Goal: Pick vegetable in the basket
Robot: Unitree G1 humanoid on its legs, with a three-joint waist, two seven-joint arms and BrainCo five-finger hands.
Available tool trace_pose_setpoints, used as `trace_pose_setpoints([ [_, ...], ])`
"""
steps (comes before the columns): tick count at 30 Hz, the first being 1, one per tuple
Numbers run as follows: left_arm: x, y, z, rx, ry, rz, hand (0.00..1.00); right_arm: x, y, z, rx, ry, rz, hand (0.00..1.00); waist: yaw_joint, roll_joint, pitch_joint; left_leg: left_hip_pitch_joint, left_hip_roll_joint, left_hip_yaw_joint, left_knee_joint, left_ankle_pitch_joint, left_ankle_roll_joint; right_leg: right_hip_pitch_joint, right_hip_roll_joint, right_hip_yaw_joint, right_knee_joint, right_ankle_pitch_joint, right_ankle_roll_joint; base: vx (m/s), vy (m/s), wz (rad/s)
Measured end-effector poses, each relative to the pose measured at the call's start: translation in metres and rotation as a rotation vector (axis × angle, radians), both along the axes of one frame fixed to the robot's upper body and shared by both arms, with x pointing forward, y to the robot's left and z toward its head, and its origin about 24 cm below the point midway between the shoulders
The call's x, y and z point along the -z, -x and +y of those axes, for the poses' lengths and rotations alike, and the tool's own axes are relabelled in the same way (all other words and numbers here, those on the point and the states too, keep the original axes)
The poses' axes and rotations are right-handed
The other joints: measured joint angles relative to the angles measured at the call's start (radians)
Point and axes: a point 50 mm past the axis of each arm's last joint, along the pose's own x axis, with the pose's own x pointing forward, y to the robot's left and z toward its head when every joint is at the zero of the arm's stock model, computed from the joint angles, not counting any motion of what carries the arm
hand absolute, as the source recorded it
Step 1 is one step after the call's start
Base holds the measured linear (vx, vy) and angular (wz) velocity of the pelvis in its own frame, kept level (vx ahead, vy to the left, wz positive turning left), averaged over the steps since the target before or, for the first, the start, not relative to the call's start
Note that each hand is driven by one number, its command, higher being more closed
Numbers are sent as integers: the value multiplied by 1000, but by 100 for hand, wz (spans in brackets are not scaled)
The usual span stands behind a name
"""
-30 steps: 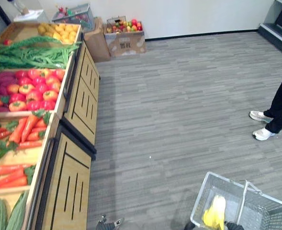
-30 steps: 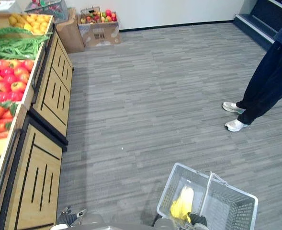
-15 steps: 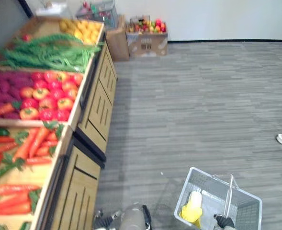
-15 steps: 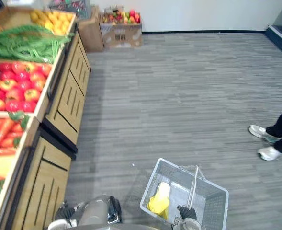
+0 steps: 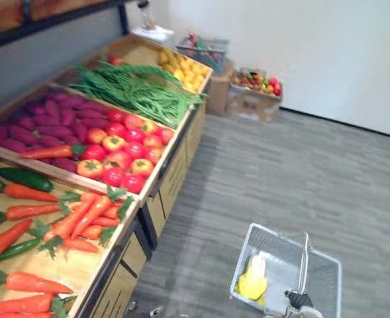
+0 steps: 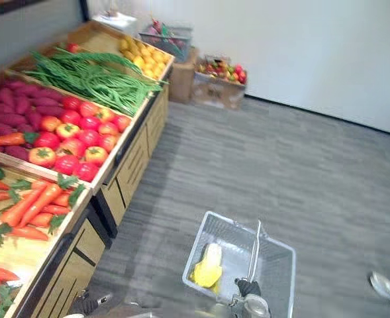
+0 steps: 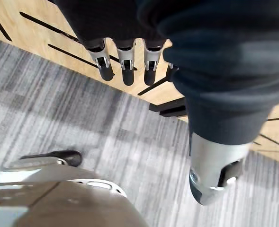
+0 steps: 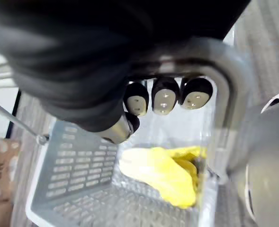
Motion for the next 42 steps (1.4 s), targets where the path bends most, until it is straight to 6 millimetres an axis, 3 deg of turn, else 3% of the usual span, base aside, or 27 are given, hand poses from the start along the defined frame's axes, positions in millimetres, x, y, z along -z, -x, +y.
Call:
trace_pose_setpoints([
  [4,-2,-8,2,-27,0,-26,0,0,5,-10,38,15,8,100,-2,13,7,32,18,-121,8,-47,-23,-39,67,-6,-500,33,16,367,-165,104],
  [6,-2,-10,2,-69,4,-39,0,-1,4,-15,74,18,3,100,-1,30,22,64,53,-208,23,-90,-67,-39,118,89,-767,122,27,474,-274,106],
  [8,-2,-11,0,-100,15,-48,0,-1,6,-17,90,15,4,100,-1,27,25,84,69,-277,24,-129,-102,-29,129,171,-813,131,42,485,-368,118],
  [9,-2,-10,1,-117,18,-51,0,0,10,-18,111,9,9,100,-1,17,22,94,75,-314,25,-151,-122,-28,123,197,-785,182,53,488,-416,147],
  [10,0,-13,-9,-127,47,-57,0,-1,10,-24,144,12,3,100,0,33,25,98,106,-346,37,-156,-132,-42,137,181,-693,208,58,496,-406,111],
  [11,2,-13,-15,-133,65,-56,0,-2,10,-28,153,17,-2,100,5,48,25,96,122,-347,42,-146,-138,-50,145,168,-653,175,41,575,-447,105],
  [12,4,-6,-20,-163,88,-49,0,-5,9,-39,148,43,-3,100,15,75,17,72,152,-369,66,-82,-153,-50,153,117,-591,106,10,546,-406,69],
  [16,5,-2,-20,-186,93,-45,0,-4,14,-44,118,63,28,100,0,83,10,-19,173,-431,147,45,-155,13,148,-10,-611,72,-27,417,-268,93],
  [17,4,-2,-18,-200,96,-50,0,-3,19,-47,122,68,46,100,-2,80,11,-47,176,-437,178,90,-176,53,146,-47,-634,68,-33,358,-168,93],
  [18,4,-2,-18,-210,100,-53,0,-3,21,-49,123,71,57,100,-1,78,12,-59,177,-429,197,106,-189,76,143,-64,-647,67,-35,416,-147,140],
  [19,3,-2,-15,-207,95,-58,0,-2,26,-50,126,73,73,100,-2,64,17,-105,178,-345,266,89,-223,141,122,-104,-681,67,-36,246,-48,124],
  [20,3,-3,-13,-197,89,-61,0,-2,28,-50,128,76,76,100,-4,56,20,-133,178,-293,294,67,-231,166,111,-122,-693,67,-36,251,0,161],
  [21,1,-6,-9,-170,73,-67,0,-1,32,-51,133,77,86,100,-7,39,18,-193,178,-151,329,35,-222,205,85,-167,-702,67,-36,191,81,157],
  [22,0,-7,-5,-147,60,-66,0,-1,34,-51,138,77,92,100,-10,29,15,-237,196,42,308,38,-205,237,65,-227,-701,67,-35,176,117,156],
  [23,0,-7,-5,-137,56,-64,0,-1,35,-52,140,79,95,100,-11,30,14,-248,212,162,270,70,-165,253,61,-257,-694,66,-34,168,184,140],
  [24,0,-7,-7,-126,55,-61,0,-2,37,-57,157,88,99,100,-20,39,10,-262,232,324,228,135,-101,269,59,-294,-677,63,-30,174,229,133],
  [25,0,-4,-4,-125,47,-53,0,0,40,-53,180,68,109,100,-34,38,-10,-245,221,421,209,125,-84,270,40,-331,-649,47,-8,224,283,153],
  [26,0,-5,-3,-127,41,-53,0,1,39,-50,192,57,105,100,-40,30,-12,-235,197,442,143,125,-83,243,16,-348,-581,31,2,176,233,127],
  [27,0,-3,-1,-133,32,-46,0,2,36,-45,189,43,100,100,-41,40,-6,-229,188,421,95,126,-83,229,30,-339,-596,-3,19,131,159,91],
  [29,2,3,0,-142,30,-13,0,5,35,-35,205,10,99,100,-50,37,-4,-210,165,360,26,131,-90,243,96,-331,-813,0,32,105,-3,74],
  [30,2,3,1,-148,29,-10,0,6,37,-32,208,3,105,100,-57,28,-1,-203,150,347,27,131,-90,251,101,-331,-889,35,28,103,-117,83],
  [31,2,4,3,-147,26,-8,0,6,39,-30,209,-2,112,100,-61,23,1,-192,132,332,26,131,-90,255,93,-322,-906,128,20,105,-129,82],
  [32,3,3,-1,-149,35,-8,0,7,43,-31,213,2,124,100,-65,32,-2,-173,129,311,15,137,-103,283,95,-324,-900,142,42,89,-72,52],
  [33,4,4,-4,-151,42,-8,0,6,42,-32,210,5,120,100,-51,49,-6,-159,131,305,-5,150,-121,282,100,-328,-893,141,41,109,-78,24],
  [36,8,9,-19,-149,84,17,0,1,30,-40,197,33,74,100,-55,100,-6,-139,132,294,-90,178,-148,273,117,-337,-888,140,38,41,-39,0],
  [39,9,10,-20,-126,81,31,0,1,29,-41,186,39,71,100,-60,103,-5,-114,124,296,-136,182,-150,255,107,-332,-843,133,28,14,38,-5],
  [42,8,9,-15,-112,64,29,0,0,28,-42,208,41,66,100,-58,81,1,-86,108,308,-143,178,-144,202,38,-317,-677,114,6,21,144,-11],
])
